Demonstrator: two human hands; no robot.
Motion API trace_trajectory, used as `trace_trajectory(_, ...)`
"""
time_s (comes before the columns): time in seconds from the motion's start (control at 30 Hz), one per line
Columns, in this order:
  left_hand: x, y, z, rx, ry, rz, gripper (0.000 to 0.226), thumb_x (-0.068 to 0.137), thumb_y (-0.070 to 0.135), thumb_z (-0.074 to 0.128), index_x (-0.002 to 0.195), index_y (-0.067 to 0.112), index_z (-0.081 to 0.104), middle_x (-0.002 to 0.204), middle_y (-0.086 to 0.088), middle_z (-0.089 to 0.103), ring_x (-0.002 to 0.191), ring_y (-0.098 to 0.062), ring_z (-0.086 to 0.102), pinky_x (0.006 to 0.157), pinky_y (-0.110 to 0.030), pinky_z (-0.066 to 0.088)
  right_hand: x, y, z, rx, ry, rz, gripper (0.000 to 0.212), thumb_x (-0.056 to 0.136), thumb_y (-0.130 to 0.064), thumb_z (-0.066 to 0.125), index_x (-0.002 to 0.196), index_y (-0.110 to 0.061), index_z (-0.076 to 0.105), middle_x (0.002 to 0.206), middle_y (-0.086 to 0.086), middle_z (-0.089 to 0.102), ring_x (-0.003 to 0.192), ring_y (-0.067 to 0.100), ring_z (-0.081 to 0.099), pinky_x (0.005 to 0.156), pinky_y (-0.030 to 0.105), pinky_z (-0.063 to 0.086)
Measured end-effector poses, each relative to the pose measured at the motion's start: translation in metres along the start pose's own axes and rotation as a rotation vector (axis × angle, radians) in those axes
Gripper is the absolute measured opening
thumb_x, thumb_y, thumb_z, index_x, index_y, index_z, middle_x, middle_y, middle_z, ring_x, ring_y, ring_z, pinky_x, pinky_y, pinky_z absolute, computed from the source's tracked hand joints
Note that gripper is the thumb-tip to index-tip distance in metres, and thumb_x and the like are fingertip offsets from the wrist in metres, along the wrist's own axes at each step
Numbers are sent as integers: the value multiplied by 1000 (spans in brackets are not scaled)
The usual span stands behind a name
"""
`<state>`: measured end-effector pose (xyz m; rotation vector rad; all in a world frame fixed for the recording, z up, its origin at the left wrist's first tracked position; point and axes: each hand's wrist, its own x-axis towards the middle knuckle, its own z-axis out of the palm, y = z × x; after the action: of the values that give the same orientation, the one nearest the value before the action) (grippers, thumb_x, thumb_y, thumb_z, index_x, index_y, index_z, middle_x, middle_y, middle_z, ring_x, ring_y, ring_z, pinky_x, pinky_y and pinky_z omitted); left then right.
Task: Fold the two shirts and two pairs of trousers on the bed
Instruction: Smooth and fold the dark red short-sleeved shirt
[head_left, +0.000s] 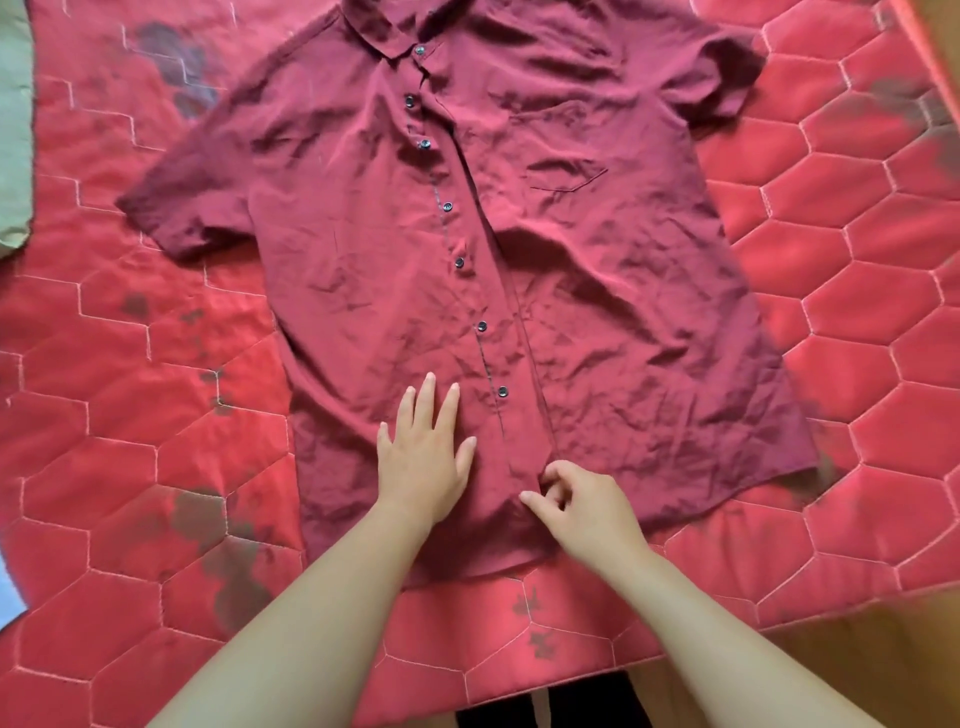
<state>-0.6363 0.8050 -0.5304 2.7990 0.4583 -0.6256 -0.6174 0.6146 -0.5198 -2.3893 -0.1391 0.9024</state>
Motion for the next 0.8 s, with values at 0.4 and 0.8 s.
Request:
trace_trajectory(0.4,-32,1,13,54,-14,125,63,93,50,36,148,35,9,158,3,-3,144,-20,2,112,-53,14,-46,55,1,-535,276,-364,48,71,-29,76,118,-28,64,133,5,54,120,28,53,82,38,47)
trace_trajectory(0.8,-76,6,20,-35,-3,338,32,80,45,62,103,23,57,104,2,51,89,-22,52,67,-33,42,-32,25,7,-284,472,-290,26,63,-13,81,83,-14,65,100,7,60,89,31,59,67,36,43)
